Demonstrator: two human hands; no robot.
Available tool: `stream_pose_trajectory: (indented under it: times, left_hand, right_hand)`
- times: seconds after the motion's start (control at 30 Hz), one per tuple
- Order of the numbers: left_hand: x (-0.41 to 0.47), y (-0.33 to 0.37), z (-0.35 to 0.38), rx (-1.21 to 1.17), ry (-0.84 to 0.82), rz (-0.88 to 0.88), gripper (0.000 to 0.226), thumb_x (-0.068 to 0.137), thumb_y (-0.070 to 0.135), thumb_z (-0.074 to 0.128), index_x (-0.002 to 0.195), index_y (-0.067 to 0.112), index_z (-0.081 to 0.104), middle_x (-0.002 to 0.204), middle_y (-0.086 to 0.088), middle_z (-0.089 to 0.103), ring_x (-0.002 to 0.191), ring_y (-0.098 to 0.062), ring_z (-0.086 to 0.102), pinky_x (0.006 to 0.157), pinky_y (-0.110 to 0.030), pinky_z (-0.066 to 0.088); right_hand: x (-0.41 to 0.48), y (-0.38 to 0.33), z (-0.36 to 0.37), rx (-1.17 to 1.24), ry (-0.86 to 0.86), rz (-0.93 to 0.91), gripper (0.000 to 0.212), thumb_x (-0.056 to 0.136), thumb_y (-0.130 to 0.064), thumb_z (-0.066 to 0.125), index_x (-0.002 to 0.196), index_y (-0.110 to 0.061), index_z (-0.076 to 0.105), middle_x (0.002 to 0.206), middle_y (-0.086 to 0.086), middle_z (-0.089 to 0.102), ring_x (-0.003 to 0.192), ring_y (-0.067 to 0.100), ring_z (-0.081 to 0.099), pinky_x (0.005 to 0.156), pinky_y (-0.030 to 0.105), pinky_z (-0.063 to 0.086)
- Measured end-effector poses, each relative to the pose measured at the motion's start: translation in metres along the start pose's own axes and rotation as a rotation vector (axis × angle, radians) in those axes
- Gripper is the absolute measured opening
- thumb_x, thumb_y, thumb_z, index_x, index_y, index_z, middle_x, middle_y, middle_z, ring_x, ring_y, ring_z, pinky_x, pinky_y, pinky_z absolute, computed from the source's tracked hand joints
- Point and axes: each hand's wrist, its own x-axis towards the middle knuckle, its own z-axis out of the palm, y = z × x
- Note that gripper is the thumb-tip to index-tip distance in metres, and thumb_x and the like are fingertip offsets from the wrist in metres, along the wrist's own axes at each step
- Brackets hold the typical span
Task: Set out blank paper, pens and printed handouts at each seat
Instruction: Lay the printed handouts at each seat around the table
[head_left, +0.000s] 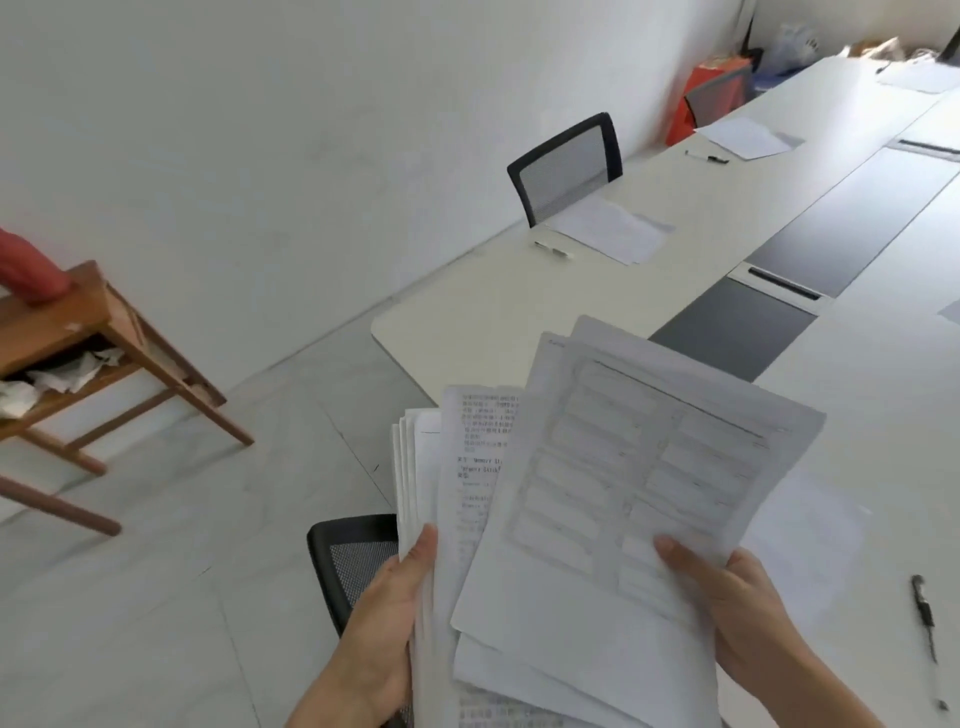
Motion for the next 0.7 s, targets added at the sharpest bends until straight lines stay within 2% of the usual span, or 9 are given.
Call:
stream_pose_trajectory:
  times: [0.1, 0.2, 0.3, 0.4, 0.47, 0.57, 0.6, 0.63, 0.7]
  left_hand:
    - [0.016, 0.009, 0.010, -0.036, 0.070, 0.019, 0.043, 0.090, 0.038, 0.057, 0.121, 0.011, 0.065, 0.118, -0.014, 0.070, 0.110, -0.032, 0.065, 0.103, -0.049, 0.044]
    - [0.025, 0.015, 0.012, -0.075, 0.132, 0.015, 0.039, 0.092, 0.035, 0.055, 0.118, 0.009, 0.067, 0.113, -0.016, 0.071, 0.107, -0.034, 0.067, 0.099, -0.049, 0.047]
    - [0.034, 0.025, 0.006, -0.108, 0.178, 0.021, 0.042, 0.090, 0.035, 0.054, 0.121, 0.007, 0.065, 0.116, -0.018, 0.070, 0.109, -0.035, 0.065, 0.100, -0.050, 0.046]
    - [0.037, 0.037, -0.005, -0.102, 0.235, 0.055, 0.041, 0.091, 0.035, 0.054, 0.117, 0.007, 0.066, 0.112, -0.016, 0.071, 0.103, -0.033, 0.068, 0.087, -0.044, 0.052]
    - [0.035, 0.042, -0.015, -0.115, 0.271, 0.082, 0.041, 0.090, 0.035, 0.055, 0.116, 0.006, 0.066, 0.111, -0.016, 0.072, 0.099, -0.032, 0.070, 0.085, -0.042, 0.053]
    - [0.030, 0.043, -0.027, -0.151, 0.339, 0.094, 0.048, 0.086, 0.038, 0.063, 0.123, 0.007, 0.062, 0.118, -0.015, 0.069, 0.110, -0.034, 0.065, 0.097, -0.048, 0.048]
    - [0.028, 0.042, -0.030, -0.165, 0.349, 0.093, 0.047, 0.087, 0.038, 0.060, 0.123, 0.007, 0.062, 0.118, -0.016, 0.069, 0.111, -0.035, 0.064, 0.097, -0.049, 0.047]
    - [0.026, 0.041, -0.031, -0.171, 0.352, 0.087, 0.045, 0.089, 0.037, 0.056, 0.122, 0.008, 0.063, 0.117, -0.016, 0.069, 0.111, -0.036, 0.064, 0.096, -0.048, 0.047]
    - [0.022, 0.039, -0.032, -0.173, 0.353, 0.066, 0.045, 0.088, 0.037, 0.053, 0.119, 0.007, 0.065, 0.115, -0.017, 0.070, 0.109, -0.037, 0.065, 0.095, -0.049, 0.047]
  right_hand:
    - [0.035, -0.022, 0.006, 0.011, -0.054, 0.065, 0.022, 0.086, -0.006, 0.062, 0.106, 0.000, 0.067, 0.100, 0.015, 0.076, 0.083, 0.028, 0.075, 0.061, 0.035, 0.062]
    - [0.066, -0.028, 0.011, 0.003, -0.029, 0.116, 0.024, 0.088, -0.008, 0.063, 0.112, -0.004, 0.066, 0.105, 0.011, 0.075, 0.090, 0.029, 0.074, 0.072, 0.041, 0.062]
    - [0.101, -0.031, 0.015, -0.027, 0.077, 0.132, 0.029, 0.088, -0.006, 0.066, 0.116, -0.004, 0.062, 0.107, 0.011, 0.072, 0.095, 0.032, 0.069, 0.081, 0.042, 0.055]
    - [0.150, -0.028, 0.012, -0.076, 0.220, 0.135, 0.037, 0.085, -0.003, 0.070, 0.121, -0.001, 0.059, 0.107, 0.010, 0.068, 0.093, 0.032, 0.065, 0.084, 0.042, 0.049]
    - [0.186, -0.026, 0.013, -0.094, 0.331, 0.175, 0.052, 0.080, -0.003, 0.075, 0.128, -0.002, 0.056, 0.121, 0.010, 0.064, 0.106, 0.035, 0.062, 0.089, 0.043, 0.049]
    - [0.233, -0.016, 0.018, -0.066, 0.499, 0.228, 0.073, 0.079, -0.009, 0.078, 0.142, -0.008, 0.041, 0.143, 0.011, 0.050, 0.126, 0.036, 0.051, 0.104, 0.048, 0.043]
    - [0.240, -0.013, 0.024, -0.070, 0.555, 0.236, 0.076, 0.083, -0.011, 0.074, 0.147, -0.011, 0.034, 0.149, 0.010, 0.044, 0.132, 0.034, 0.047, 0.108, 0.044, 0.041]
    - [0.240, -0.011, 0.028, -0.145, 0.646, 0.276, 0.073, 0.088, -0.013, 0.068, 0.150, -0.014, 0.028, 0.152, 0.006, 0.039, 0.135, 0.029, 0.044, 0.108, 0.035, 0.040]
    - [0.246, 0.004, 0.027, -0.926, 0.506, 0.234, 0.060, 0.093, -0.019, 0.056, 0.148, -0.019, 0.030, 0.148, -0.004, 0.040, 0.134, 0.019, 0.046, 0.097, 0.021, 0.042]
